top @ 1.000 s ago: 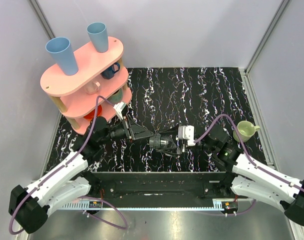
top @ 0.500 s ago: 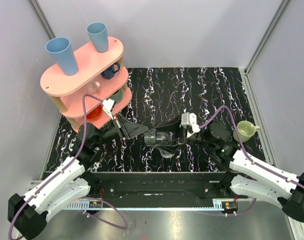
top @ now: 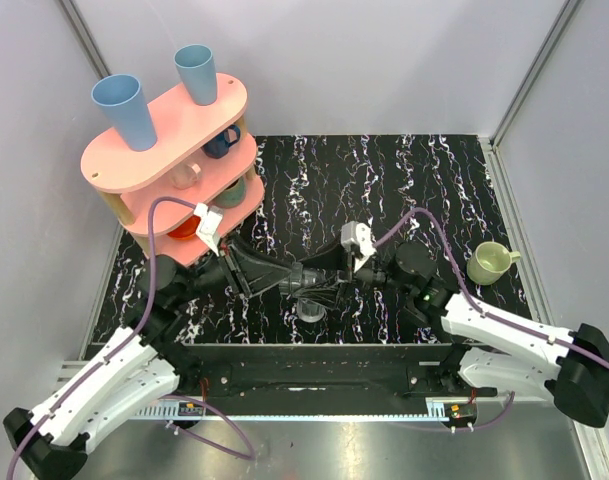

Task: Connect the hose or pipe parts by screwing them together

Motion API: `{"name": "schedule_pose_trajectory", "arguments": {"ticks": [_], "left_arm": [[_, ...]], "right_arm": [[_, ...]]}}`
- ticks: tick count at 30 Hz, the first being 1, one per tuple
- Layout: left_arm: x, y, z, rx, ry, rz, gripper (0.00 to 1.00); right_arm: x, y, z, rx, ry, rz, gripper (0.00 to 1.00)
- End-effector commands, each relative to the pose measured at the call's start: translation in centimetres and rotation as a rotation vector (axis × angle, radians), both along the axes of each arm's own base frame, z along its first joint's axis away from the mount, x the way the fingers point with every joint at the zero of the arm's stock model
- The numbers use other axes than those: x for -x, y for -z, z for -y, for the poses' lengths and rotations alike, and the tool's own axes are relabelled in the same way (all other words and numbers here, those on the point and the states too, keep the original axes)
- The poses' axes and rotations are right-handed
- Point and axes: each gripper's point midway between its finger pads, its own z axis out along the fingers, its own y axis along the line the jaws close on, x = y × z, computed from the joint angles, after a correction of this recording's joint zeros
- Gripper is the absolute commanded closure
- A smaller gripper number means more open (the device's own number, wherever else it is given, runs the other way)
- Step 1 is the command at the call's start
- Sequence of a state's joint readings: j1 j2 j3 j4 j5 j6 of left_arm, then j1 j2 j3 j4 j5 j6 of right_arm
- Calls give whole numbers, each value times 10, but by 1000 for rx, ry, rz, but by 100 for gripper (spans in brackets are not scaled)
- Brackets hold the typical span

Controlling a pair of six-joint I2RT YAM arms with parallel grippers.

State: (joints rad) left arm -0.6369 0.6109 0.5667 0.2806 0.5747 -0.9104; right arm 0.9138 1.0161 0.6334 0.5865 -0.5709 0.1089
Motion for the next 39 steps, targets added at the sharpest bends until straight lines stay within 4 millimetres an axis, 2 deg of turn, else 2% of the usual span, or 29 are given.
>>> {"name": "schedule_pose_trajectory", "arguments": {"ticks": [1,7,10,12,13,14,16,17,20,21,23,24,25,26,27,28,29,30,32,33,35,36,38,39], "left_arm": [[28,-18,-5,-54,77,144,61],[26,-11,-9,-116,46,155,55],[17,-5,-13,-167,-12,156,48],[5,-4,-19,-214,-91,190,41],[-1,9,-23,-271,-121,167,39],[-17,17,-30,-335,-206,195,35],[-31,35,-42,-443,-286,180,24],[-47,45,-51,-513,-366,189,20],[-69,74,-67,-656,-466,166,8],[-72,85,-70,-694,-477,149,4],[-81,99,-78,-754,-526,132,1],[-83,106,-80,-771,-536,122,1],[-83,106,-82,-778,-540,120,1],[-83,105,-83,-786,-541,130,1],[-82,105,-86,-792,-546,134,1],[-81,108,-88,-802,-548,143,1],[-80,107,-91,-808,-557,168,1],[-79,115,-94,-826,-554,166,1],[-77,115,-97,-822,-562,170,1],[-75,114,-97,-820,-563,172,1],[-75,112,-100,-813,-573,182,1],[-74,112,-100,-812,-575,185,1],[-74,111,-101,-809,-575,189,1],[-72,112,-100,-806,-568,190,1]], "right_arm": [[-20,8,0,6,100,-10,100],[-24,3,0,-1,119,-4,100],[-30,6,-1,18,145,-10,100],[-42,12,1,55,207,-23,100],[-49,16,3,77,241,-22,100],[-66,21,9,121,332,-51,100],[-90,30,20,190,463,-73,100],[-110,35,32,244,587,-105,100],[-149,48,65,358,794,-117,100],[-167,55,80,388,852,-143,100],[-185,57,96,410,908,-176,100],[-190,73,102,460,916,-216,100],[-203,80,116,472,940,-254,100],[-201,83,111,488,880,-278,100],[-203,95,107,513,837,-308,100],[-209,99,113,502,834,-357,100],[-206,100,105,492,758,-383,100],[-209,111,103,503,732,-418,100],[-215,112,103,490,691,-458,100],[-218,124,101,505,667,-488,100],[-220,123,94,480,573,-522,100],[-222,137,91,490,545,-576,100],[-224,140,87,461,459,-634,98],[-226,153,85,458,429,-699,98]]}}
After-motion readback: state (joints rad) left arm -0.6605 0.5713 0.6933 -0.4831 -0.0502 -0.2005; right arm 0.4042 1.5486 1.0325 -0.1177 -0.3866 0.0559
